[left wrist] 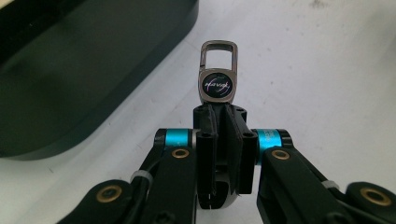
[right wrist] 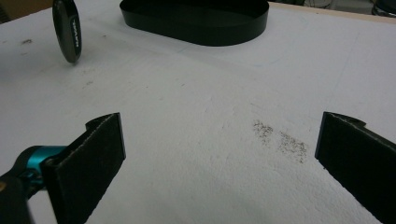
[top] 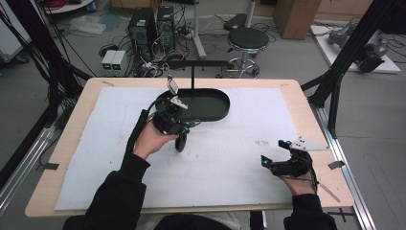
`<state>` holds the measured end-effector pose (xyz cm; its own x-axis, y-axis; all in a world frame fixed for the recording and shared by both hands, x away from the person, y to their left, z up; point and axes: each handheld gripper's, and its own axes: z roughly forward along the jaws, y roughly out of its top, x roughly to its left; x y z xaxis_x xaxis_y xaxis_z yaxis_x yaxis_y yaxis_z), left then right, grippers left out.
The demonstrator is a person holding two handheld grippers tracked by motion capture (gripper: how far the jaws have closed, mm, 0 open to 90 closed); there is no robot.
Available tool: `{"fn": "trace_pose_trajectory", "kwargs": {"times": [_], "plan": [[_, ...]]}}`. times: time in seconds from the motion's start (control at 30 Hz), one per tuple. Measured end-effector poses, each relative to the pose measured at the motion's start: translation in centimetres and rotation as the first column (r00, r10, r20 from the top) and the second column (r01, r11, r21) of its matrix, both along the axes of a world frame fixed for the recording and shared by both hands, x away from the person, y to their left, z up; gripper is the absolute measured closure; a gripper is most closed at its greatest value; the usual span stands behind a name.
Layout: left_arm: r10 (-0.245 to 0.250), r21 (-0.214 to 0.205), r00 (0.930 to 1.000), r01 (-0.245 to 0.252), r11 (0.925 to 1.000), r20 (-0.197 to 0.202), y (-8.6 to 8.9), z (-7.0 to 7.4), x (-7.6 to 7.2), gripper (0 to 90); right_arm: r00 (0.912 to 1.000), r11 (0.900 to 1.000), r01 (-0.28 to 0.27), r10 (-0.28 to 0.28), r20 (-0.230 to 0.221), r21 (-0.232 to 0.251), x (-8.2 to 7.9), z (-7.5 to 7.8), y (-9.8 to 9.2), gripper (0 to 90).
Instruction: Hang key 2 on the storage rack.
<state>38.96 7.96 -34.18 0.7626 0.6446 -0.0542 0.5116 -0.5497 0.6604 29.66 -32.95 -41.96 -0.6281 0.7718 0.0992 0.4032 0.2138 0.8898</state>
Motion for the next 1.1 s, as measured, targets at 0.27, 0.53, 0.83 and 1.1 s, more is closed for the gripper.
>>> {"fn": "trace_pose_trajectory", "kwargs": {"times": [0.27, 0.53, 0.83, 1.1], "plan": [[0.039, -0.057, 0.9981, -0.036, 0.9977, 0.047, 0.8, 2.3, 1.0, 82.8, 1.0, 1.0, 0.001, -0.001, 0.006, 0.004, -0.1, 0.0, -0.1, 0.8], [0.066, -0.063, 0.9949, -0.061, 0.9961, 0.076, 1.2, 4.5, 2.2, 82.9, 0.9999, 0.9998, 0.012, -0.012, 0.01, 0.018, -0.2, 0.1, -0.4, 0.8], [0.1, -0.086, 0.9898, -0.091, 0.9921, 0.102, 2.7, 6.3, 3.8, 82.9, 0.9998, 0.9997, 0.02, -0.02, 0.008, 0.018, -0.4, 0.0, -0.6, 0.8], [0.121, -0.074, 0.9855, -0.112, 0.9909, 0.119, 3.4, 7.4, 5.0, 82.9, 0.9998, 0.9997, 0.018, -0.018, 0.004, 0.015, -0.2, 0.0, -0.5, 0.8]]}}
